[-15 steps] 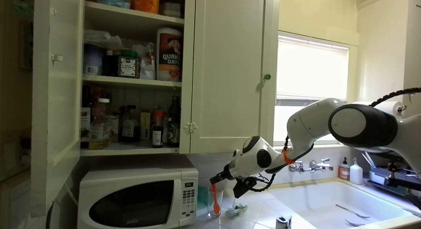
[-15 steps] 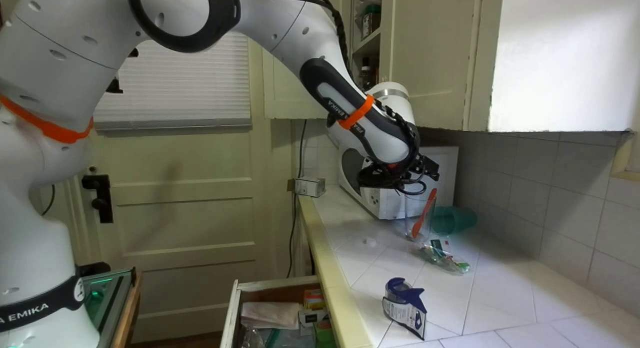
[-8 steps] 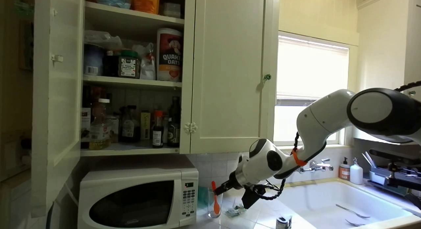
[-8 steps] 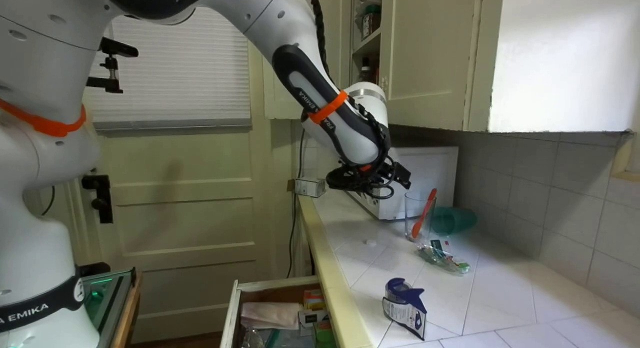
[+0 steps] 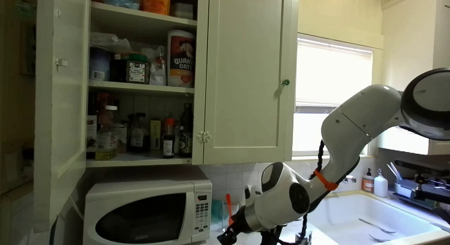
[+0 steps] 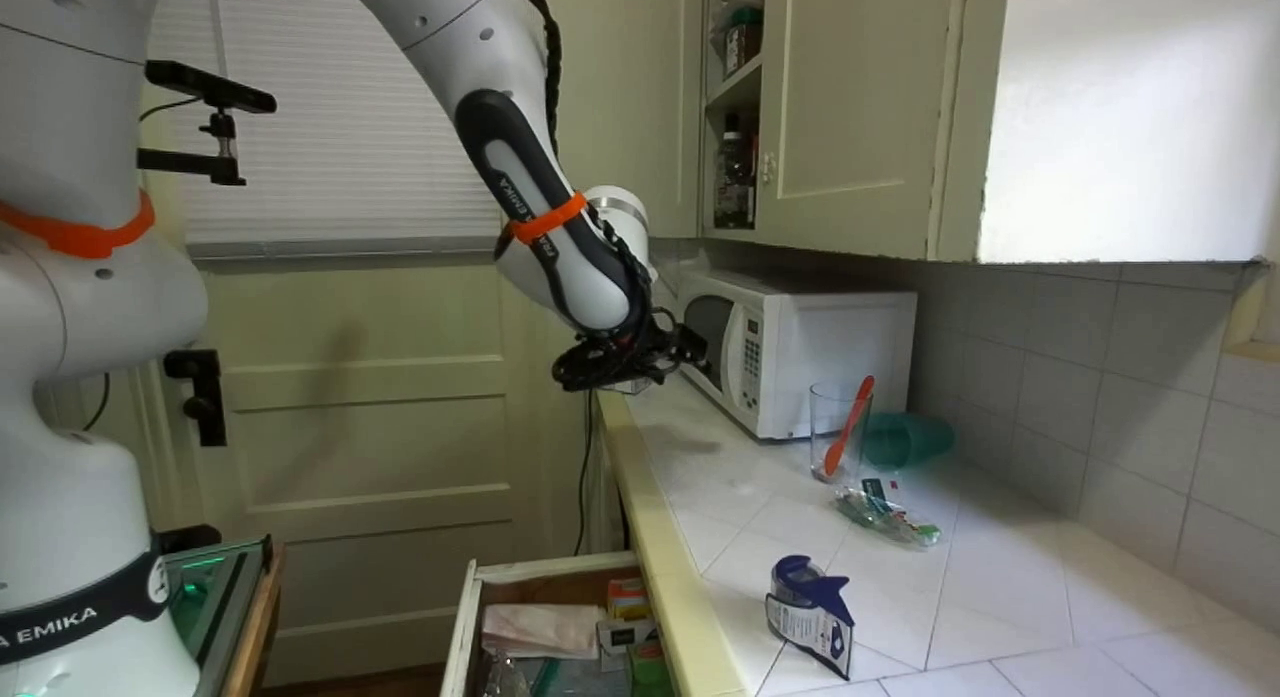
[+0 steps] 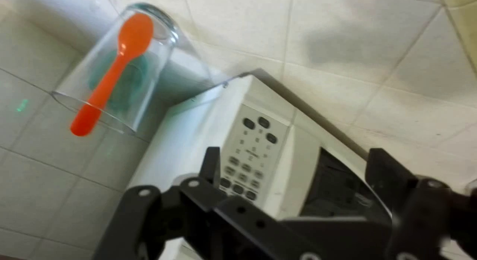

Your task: Put the orange marker inside the glass on the counter

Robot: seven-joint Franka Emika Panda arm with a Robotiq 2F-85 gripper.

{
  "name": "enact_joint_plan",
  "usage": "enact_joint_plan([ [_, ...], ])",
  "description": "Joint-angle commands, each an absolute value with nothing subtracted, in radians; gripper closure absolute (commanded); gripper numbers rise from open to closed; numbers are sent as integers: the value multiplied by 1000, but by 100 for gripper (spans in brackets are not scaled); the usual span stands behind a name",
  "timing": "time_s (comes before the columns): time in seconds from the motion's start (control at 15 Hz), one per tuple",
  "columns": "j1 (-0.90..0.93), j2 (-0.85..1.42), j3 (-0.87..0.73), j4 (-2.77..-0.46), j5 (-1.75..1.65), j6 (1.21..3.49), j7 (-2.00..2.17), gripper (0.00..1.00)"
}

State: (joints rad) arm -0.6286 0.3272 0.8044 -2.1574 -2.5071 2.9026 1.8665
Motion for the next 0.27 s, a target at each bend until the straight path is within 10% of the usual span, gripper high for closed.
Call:
enact_joint_plan([
  [0.0,-666,284,968,-2237,-2507,2776,1766,0],
  [0.2,-644,310,983,-2211,-2507,2765,1771,0],
])
